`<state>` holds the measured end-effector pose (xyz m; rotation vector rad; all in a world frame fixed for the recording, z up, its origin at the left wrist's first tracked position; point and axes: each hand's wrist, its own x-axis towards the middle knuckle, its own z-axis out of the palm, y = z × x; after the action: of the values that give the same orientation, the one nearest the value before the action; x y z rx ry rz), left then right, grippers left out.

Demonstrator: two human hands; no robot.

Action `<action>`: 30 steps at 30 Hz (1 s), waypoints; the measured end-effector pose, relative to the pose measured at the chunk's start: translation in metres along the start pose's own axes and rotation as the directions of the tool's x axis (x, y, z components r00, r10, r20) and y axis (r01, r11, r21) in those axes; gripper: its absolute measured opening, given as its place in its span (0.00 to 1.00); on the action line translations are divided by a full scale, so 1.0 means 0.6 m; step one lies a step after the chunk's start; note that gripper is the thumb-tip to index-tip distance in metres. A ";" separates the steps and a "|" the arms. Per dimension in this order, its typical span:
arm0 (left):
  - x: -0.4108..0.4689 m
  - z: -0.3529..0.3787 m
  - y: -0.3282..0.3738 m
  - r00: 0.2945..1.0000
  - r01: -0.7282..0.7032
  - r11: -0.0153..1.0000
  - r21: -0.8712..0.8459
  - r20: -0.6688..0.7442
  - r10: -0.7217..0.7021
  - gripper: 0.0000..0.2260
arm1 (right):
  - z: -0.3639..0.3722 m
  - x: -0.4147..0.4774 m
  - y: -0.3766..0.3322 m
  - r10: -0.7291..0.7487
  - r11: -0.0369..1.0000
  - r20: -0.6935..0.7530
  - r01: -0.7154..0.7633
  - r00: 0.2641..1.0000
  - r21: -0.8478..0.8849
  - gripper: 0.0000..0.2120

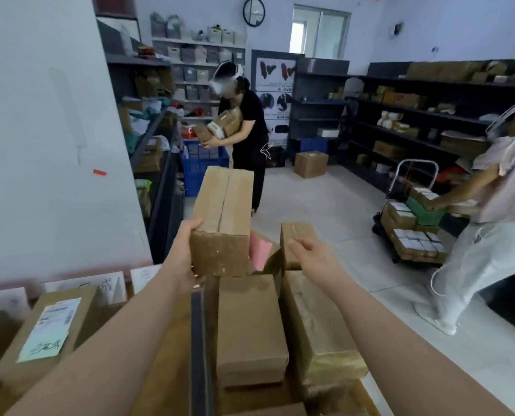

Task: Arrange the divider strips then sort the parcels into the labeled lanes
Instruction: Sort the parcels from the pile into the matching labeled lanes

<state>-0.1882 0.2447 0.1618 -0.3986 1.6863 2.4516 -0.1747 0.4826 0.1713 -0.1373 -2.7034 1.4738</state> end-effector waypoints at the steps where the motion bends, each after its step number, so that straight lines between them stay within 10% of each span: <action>1: -0.014 -0.002 -0.011 0.999 0.022 0.994 -0.110 0.026 -0.019 0.21 | -0.002 -0.004 -0.002 0.004 1.000 0.016 -0.004 1.000 0.004 0.19; 13: -0.129 0.020 -0.096 0.979 0.095 0.877 -0.470 0.203 0.002 0.30 | -0.007 -0.064 -0.013 -0.121 0.906 0.347 -0.040 0.930 0.422 0.08; 24: -0.189 -0.026 -0.095 0.933 -0.271 0.922 0.277 -0.161 0.322 0.20 | 0.029 -0.100 -0.016 -0.177 0.913 0.346 0.022 0.922 0.408 0.13; 30: -0.237 -0.096 -0.070 0.936 -0.201 0.938 0.284 -0.228 0.270 0.20 | 0.108 -0.123 -0.058 -0.207 0.939 0.395 0.068 0.895 0.338 0.12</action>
<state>-0.0332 0.2113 0.1466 -0.5352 2.2536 2.3745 -0.1090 0.4020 0.1648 0.4390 -2.6416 2.0682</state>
